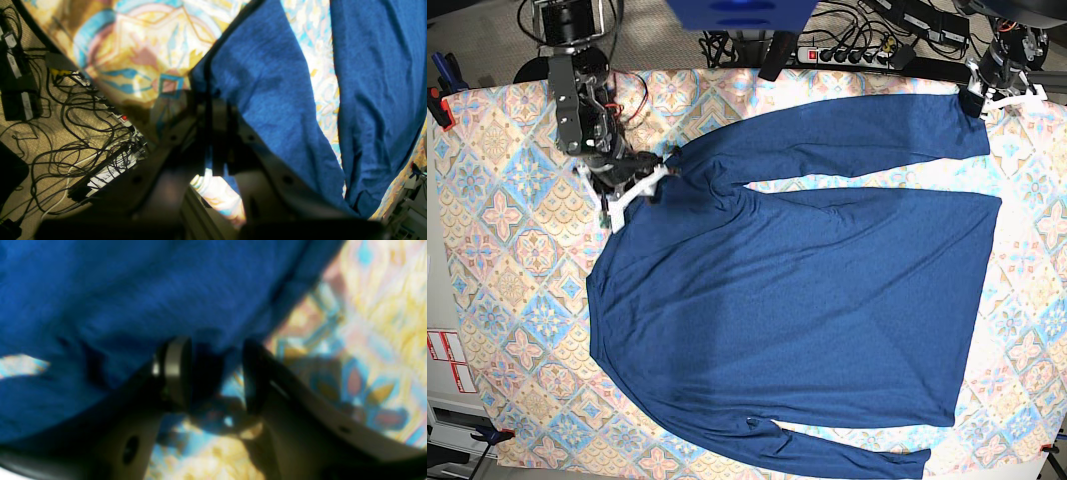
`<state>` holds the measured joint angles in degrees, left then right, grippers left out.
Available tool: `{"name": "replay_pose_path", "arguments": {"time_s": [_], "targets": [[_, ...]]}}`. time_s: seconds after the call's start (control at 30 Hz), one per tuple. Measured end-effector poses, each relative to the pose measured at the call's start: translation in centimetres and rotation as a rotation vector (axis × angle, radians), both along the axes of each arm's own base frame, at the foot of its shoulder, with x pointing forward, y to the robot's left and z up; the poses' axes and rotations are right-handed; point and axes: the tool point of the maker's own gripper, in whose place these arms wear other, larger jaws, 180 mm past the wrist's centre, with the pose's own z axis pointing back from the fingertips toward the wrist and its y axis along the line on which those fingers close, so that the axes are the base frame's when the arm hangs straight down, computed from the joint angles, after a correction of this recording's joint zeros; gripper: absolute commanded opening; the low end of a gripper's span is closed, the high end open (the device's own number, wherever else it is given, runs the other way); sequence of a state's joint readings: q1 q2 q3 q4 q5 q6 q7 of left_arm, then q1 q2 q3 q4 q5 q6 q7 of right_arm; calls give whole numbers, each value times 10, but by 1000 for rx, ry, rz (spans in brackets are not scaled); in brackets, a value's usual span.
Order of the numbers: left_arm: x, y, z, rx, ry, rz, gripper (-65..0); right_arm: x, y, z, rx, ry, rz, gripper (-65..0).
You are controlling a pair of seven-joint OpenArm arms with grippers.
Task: Fold the T-shirt properly
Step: 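Lower the right gripper onto the shoulder seam and grasp the fabric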
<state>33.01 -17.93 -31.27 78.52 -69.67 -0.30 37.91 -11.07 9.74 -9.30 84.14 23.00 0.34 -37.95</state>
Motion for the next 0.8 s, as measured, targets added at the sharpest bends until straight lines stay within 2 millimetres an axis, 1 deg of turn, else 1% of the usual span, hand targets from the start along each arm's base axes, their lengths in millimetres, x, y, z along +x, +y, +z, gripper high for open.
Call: {"name": "replay_pose_path", "arguments": {"time_s": [0.03,0.17,0.37,0.4,0.47,0.57,0.63,0.67,0.73,0.8], "targets": [[0,0,0,0,0,0,-650,-2,0,-2,8,6,-3,-409],[1,0,0,0,-2,0,-650,1,-2,-5,3,11,-4,-409],[1,0,0,0,-3,0,-650,2,0,-5,5,4,2,-418],[1,0,0,0,-3,0,-650,2,0,-4,5,3,2,-433],[1,0,0,0,-3,0,-650,4,0,-3,3,6,1,-486],[2,0,0,0,-5,1,-650,7,-1,-3,5,8,4,-584],[3,0,1,0,-6,0,-650,8,8,-2,38,11,43,-635],[3,-1,1,0,-8,0,-650,11,12,1,55,6,64,-650],[7,-2,4,5,-14,-4,-650,19,19,8,88,-17,81,-643],[13,-3,10,14,-34,-19,-650,27,21,15,106,-48,77,-643]]}}
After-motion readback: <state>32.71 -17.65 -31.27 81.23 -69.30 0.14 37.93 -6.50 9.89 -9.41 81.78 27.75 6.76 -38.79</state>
